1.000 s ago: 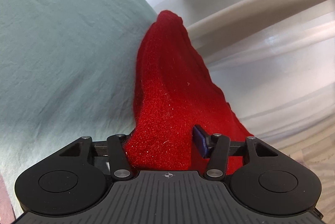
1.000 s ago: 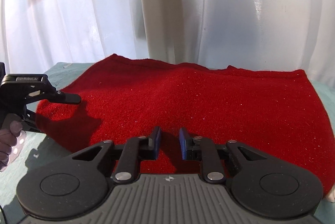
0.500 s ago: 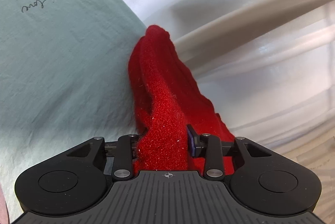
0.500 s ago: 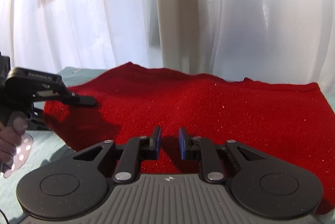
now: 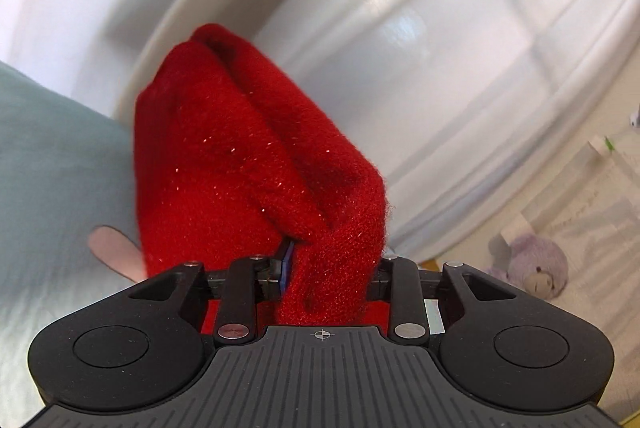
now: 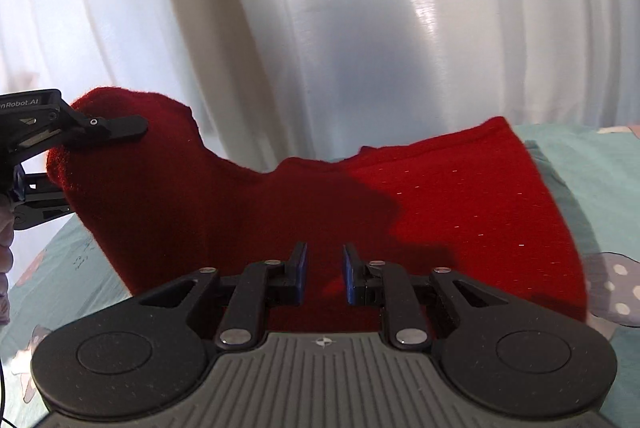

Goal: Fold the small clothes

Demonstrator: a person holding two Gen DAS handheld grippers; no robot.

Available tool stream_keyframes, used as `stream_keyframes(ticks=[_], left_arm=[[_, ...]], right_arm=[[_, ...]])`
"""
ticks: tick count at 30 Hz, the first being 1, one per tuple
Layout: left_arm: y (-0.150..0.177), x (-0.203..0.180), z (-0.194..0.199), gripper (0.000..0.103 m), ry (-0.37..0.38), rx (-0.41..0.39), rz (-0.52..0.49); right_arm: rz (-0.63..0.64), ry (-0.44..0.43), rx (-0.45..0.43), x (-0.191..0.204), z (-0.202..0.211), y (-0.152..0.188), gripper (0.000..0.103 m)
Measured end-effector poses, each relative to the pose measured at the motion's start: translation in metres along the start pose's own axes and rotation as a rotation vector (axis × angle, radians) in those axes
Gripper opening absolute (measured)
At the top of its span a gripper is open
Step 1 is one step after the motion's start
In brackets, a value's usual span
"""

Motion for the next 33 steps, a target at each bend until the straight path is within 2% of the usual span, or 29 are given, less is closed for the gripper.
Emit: stream_keyframes(ticks=[4, 6, 8, 10, 12, 14, 16, 19, 21, 24, 27, 30, 31, 32, 33], left_arm=[[0.03, -0.031, -0.052, 0.033, 0.038, 0.118, -0.086], [0.049, -0.036, -0.072, 0.032, 0.057, 0.188, -0.079], [0.066, -0.042, -0.08, 0.035, 0.04, 0.199, -0.161], [0.074, -0.051, -0.077, 0.042, 0.031, 0.192, -0.241], [0.075, -0.053, -0.071, 0.065, 0.08, 0.194, -0.254], [0.073, -0.057, -0.065, 0.069, 0.098, 0.191, -0.256], [0.074, -0.061, -0.058, 0.07, 0.104, 0.195, -0.261], [0.075, -0.061, -0.046, 0.072, 0.118, 0.195, -0.252], [0.076, -0.061, -0.035, 0.072, 0.111, 0.197, -0.25], [0.078, -0.063, -0.015, 0.073, 0.112, 0.183, -0.243], [0.074, -0.058, 0.009, 0.079, 0.06, 0.153, -0.226], [0.067, -0.037, 0.029, 0.08, -0.037, 0.098, -0.174], [0.063, -0.028, 0.033, 0.08, -0.071, 0.085, -0.143], [0.06, -0.02, 0.034, 0.08, -0.099, 0.078, -0.113], [0.057, -0.012, 0.034, 0.08, -0.125, 0.075, -0.079]], right_arm=[[-0.046, 0.064, -0.023, -0.028, 0.01, -0.008, 0.017], [-0.067, 0.076, -0.023, -0.038, 0.012, -0.01, 0.018], [-0.073, 0.078, -0.015, -0.045, 0.014, -0.011, 0.018], [-0.071, 0.078, -0.001, -0.048, 0.01, -0.015, 0.018], [-0.087, 0.063, 0.015, -0.052, 0.009, -0.017, 0.018], [-0.11, 0.054, 0.032, -0.055, 0.009, -0.023, 0.018], [-0.128, 0.03, 0.013, -0.054, 0.012, -0.037, 0.019], [-0.151, -0.052, -0.005, -0.05, 0.009, -0.059, 0.029], [-0.159, -0.13, 0.056, -0.045, -0.003, -0.068, 0.039], [-0.181, -0.2, 0.2, -0.038, -0.03, -0.063, 0.044], [-0.174, -0.196, 0.331, -0.036, -0.056, -0.044, 0.045], [-0.15, -0.208, 0.315, -0.034, -0.06, -0.036, 0.043], [-0.142, -0.218, 0.311, -0.033, -0.059, -0.036, 0.039], [-0.137, -0.233, 0.313, -0.03, -0.06, -0.036, 0.028], [-0.125, -0.233, 0.308, -0.027, -0.06, -0.037, 0.026]])
Point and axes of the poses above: each gripper's, at about its wrist camera, not at the fingertips, and z roughly against the way its jaws point, x to its left, y to its underside, the point moved 2 cm from there along -z, roughly the way its jaws point, and after that the axes turned 9 degrees about -z, right-handed, at the moved point
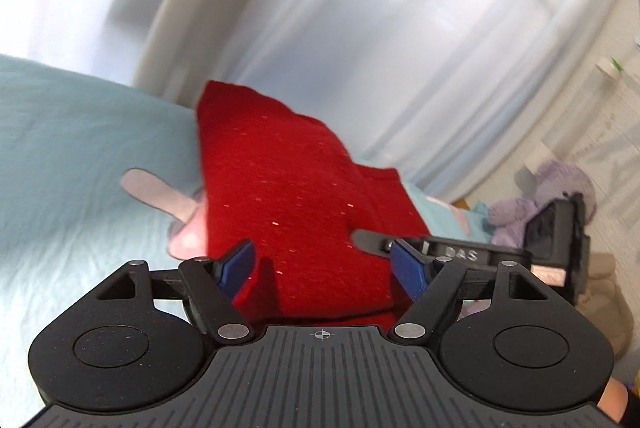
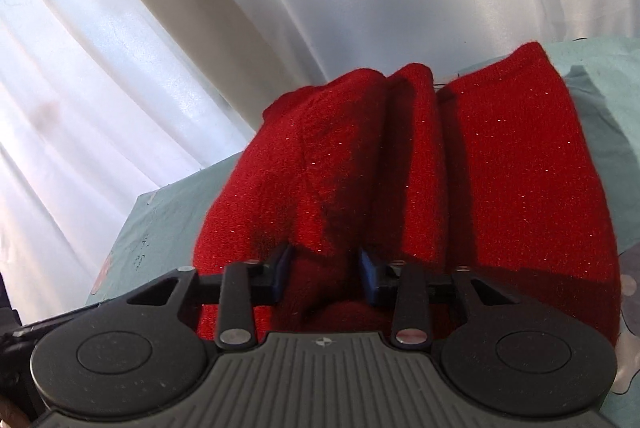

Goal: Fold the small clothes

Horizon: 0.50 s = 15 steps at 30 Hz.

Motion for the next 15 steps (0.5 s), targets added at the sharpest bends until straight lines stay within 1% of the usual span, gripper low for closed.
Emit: stream_keyframes(ticks=[1, 2, 3, 5, 7, 8, 10, 12, 13, 14, 15], left_arm=[[-0.002, 0.005, -0.001, 0.08, -0.012, -0.004, 0.024], [-0.004, 0.009, -0.003, 0.08, -0.019, -0.011, 0.04], [-0.006, 0.011, -0.006, 0.08, -0.029, -0.014, 0.052], [-0.008, 0.011, -0.011, 0.08, -0.035, -0.017, 0.065], [-0.008, 0.009, -0.019, 0.08, -0.03, -0.014, 0.066], [-0.007, 0.01, -0.024, 0.08, -0.028, -0.007, 0.063], [-0.003, 0.009, -0.038, 0.08, -0.026, 0.022, 0.063], [0.003, 0.011, -0.052, 0.077, -0.015, 0.074, 0.077], [0.006, 0.011, -0.06, 0.078, 0.005, 0.1, 0.085], [0.009, 0.011, -0.065, 0.082, -0.002, 0.109, 0.084], [0.01, 0.012, -0.067, 0.082, -0.018, 0.11, 0.071]], right_arm=[[0.026, 0.01, -0.005, 0.004, 0.0, 0.001, 0.025], [0.051, 0.024, -0.015, 0.007, -0.001, 0.0, 0.021], [0.076, 0.048, -0.028, 0.013, 0.003, 0.002, 0.018], [0.106, 0.068, -0.068, 0.018, 0.015, 0.0, 0.015], [0.096, 0.066, -0.119, 0.018, 0.034, -0.003, 0.014], [0.072, 0.07, -0.13, 0.015, 0.041, -0.003, 0.013], [0.017, 0.105, -0.119, 0.0, 0.045, 0.004, 0.013], [0.036, 0.181, -0.076, -0.012, 0.035, 0.015, 0.013], [0.038, 0.184, -0.064, -0.017, 0.03, 0.018, 0.014], [0.035, 0.169, -0.063, -0.017, 0.031, 0.016, 0.015], [0.027, 0.158, -0.061, -0.017, 0.033, 0.012, 0.018]])
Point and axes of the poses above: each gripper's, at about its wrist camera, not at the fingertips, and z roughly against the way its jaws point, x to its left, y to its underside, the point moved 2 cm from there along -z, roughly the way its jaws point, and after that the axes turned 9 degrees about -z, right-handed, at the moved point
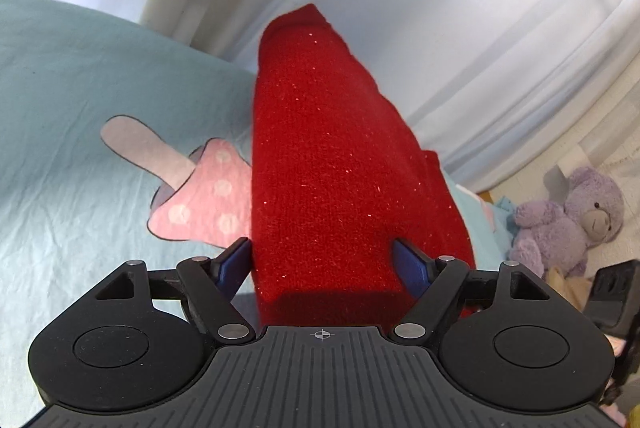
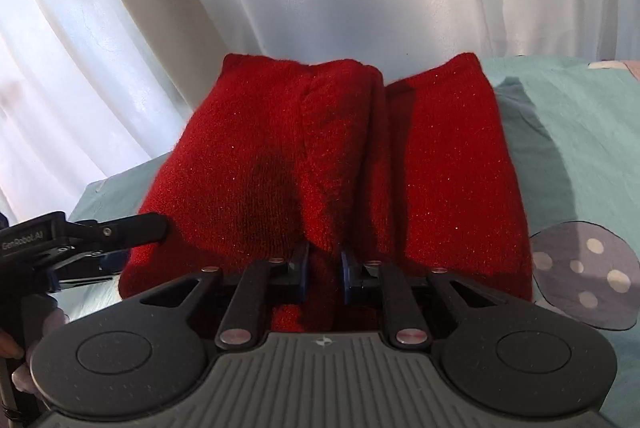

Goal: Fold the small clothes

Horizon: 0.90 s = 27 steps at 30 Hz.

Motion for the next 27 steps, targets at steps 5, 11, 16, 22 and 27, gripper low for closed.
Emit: stream_keyframes(ticks=[5, 11, 16, 22, 27], left_arm=[[-0.002, 0.009, 0.0, 0.082, 0.014, 0.007, 0.03], [0.0, 0.005, -0.001, 0.083, 0.004, 0.004, 0.01], [0.0, 0.002, -0.001, 0.084, -0.006, 0.007, 0.005], [0.003, 0.001, 0.007, 0.084, -0.011, 0.007, 0.0], [0.017, -0.017, 0.039, 0.085, 0.013, -0.018, -0.086]], right_arm=[[-0.077, -0.007, -0.053, -0.01, 0.007, -0.033, 0.06], [-0.192, -0.115, 0.083, -0.018, -0.037, -0.052, 0.067], [-0.133, -0.128, 0.106, 0.004, -0.063, -0.06, 0.069], [0.092, -0.076, 0.025, 0.042, -0.057, -0.053, 0.027], [0.313, 0.066, -0.175, 0.069, -0.018, -0.049, 0.021]])
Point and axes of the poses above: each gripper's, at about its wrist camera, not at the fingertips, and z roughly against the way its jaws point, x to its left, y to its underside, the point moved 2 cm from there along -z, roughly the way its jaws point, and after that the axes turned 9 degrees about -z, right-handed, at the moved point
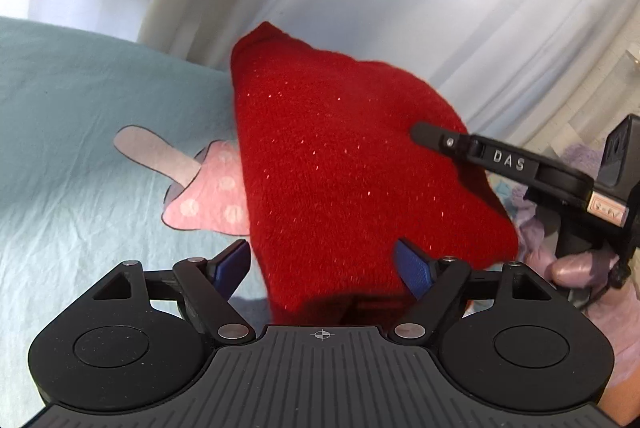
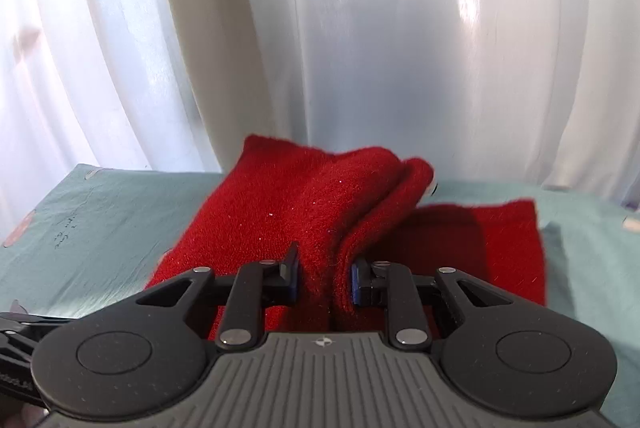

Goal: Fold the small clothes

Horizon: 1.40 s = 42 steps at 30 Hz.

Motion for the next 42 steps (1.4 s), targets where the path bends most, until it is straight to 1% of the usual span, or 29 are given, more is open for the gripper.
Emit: stream_keyframes(ticks=[2, 3, 5, 6, 7, 9, 11, 12, 14, 16, 18, 21, 23, 24, 26, 28, 30, 32, 34, 35, 37, 39, 40, 42], left_arm=[[0.008, -0.008, 0.003, 0.085, 0.009, 0.03, -0.046], [0.012, -0.013, 0.0, 0.085, -0.002, 0.054, -0.081], [0.02, -0.017, -0.009, 0.084, -0.054, 0.085, -0.124], [0.022, -0.017, -0.015, 0.083, -0.084, 0.104, -0.124], [0.023, -0.017, -0.02, 0.083, -0.086, 0.113, -0.11], [0.024, -0.013, -0.023, 0.082, -0.065, 0.118, -0.062], [0.023, -0.013, -0.025, 0.082, -0.04, 0.118, -0.042], [0.023, -0.014, -0.026, 0.082, -0.04, 0.119, -0.045], [0.023, -0.018, -0.027, 0.082, -0.054, 0.122, -0.07], [0.023, -0.02, -0.026, 0.082, -0.059, 0.12, -0.085], [0.024, -0.018, -0.025, 0.082, -0.053, 0.126, -0.074], [0.025, -0.012, -0.022, 0.083, -0.028, 0.132, -0.041], [0.025, -0.01, -0.015, 0.084, -0.029, 0.126, -0.041], [0.025, -0.008, -0.01, 0.084, -0.031, 0.123, -0.043], [0.026, -0.004, -0.002, 0.084, -0.033, 0.116, -0.039], [0.025, -0.001, 0.006, 0.084, -0.041, 0.105, -0.031], [0.023, 0.003, 0.014, 0.084, -0.065, 0.084, -0.022], [0.019, 0.006, 0.02, 0.085, -0.075, 0.059, -0.007], [0.014, 0.009, 0.022, 0.086, -0.083, 0.04, 0.01], [0.011, 0.01, 0.023, 0.086, -0.09, 0.033, 0.018], [0.008, 0.011, 0.023, 0.086, -0.096, 0.023, 0.029], [0.007, 0.011, 0.023, 0.086, -0.097, 0.019, 0.032], [0.006, 0.011, 0.023, 0.086, -0.096, 0.018, 0.03], [0.007, 0.011, 0.023, 0.086, -0.095, 0.018, 0.023]], right_arm=[[-0.014, 0.019, -0.039, -0.003, 0.015, -0.004, 0.021], [-0.032, 0.03, -0.059, -0.008, 0.022, -0.004, 0.021], [-0.054, 0.054, -0.064, -0.018, 0.028, 0.002, 0.021], [-0.086, 0.069, -0.048, -0.027, 0.026, 0.005, 0.021], [-0.119, 0.085, -0.024, -0.037, 0.026, 0.012, 0.021], [-0.146, 0.137, 0.011, -0.053, 0.023, 0.023, 0.021], [-0.121, 0.197, 0.022, -0.061, 0.021, 0.032, 0.021], [-0.109, 0.213, 0.023, -0.064, 0.02, 0.036, 0.021], [-0.088, 0.226, 0.02, -0.064, 0.019, 0.039, 0.021], [-0.042, 0.254, 0.001, -0.057, 0.015, 0.038, 0.021], [-0.026, 0.264, 0.005, -0.056, 0.01, 0.039, 0.021], [0.048, 0.308, 0.042, -0.061, 0.005, 0.05, 0.023], [0.033, 0.305, 0.042, -0.061, 0.012, 0.047, 0.026], [0.011, 0.302, 0.041, -0.06, 0.016, 0.043, 0.032], [-0.033, 0.3, 0.029, -0.062, 0.028, 0.036, 0.038], [-0.038, 0.307, -0.008, -0.056, 0.037, 0.029, 0.038], [-0.012, 0.304, -0.052, -0.044, 0.043, 0.024, 0.038], [0.011, 0.255, -0.073, -0.027, 0.045, 0.022, 0.038], [0.043, 0.154, -0.051, -0.004, 0.039, 0.024, 0.033], [0.062, 0.102, -0.033, 0.008, 0.035, 0.026, 0.026], [0.112, 0.032, -0.018, 0.032, 0.026, 0.032, 0.021], [0.179, 0.004, -0.028, 0.048, 0.021, 0.037, 0.021], [0.206, 0.018, -0.029, 0.053, 0.016, 0.04, 0.021], [0.215, 0.061, -0.022, 0.048, 0.007, 0.044, 0.021]])
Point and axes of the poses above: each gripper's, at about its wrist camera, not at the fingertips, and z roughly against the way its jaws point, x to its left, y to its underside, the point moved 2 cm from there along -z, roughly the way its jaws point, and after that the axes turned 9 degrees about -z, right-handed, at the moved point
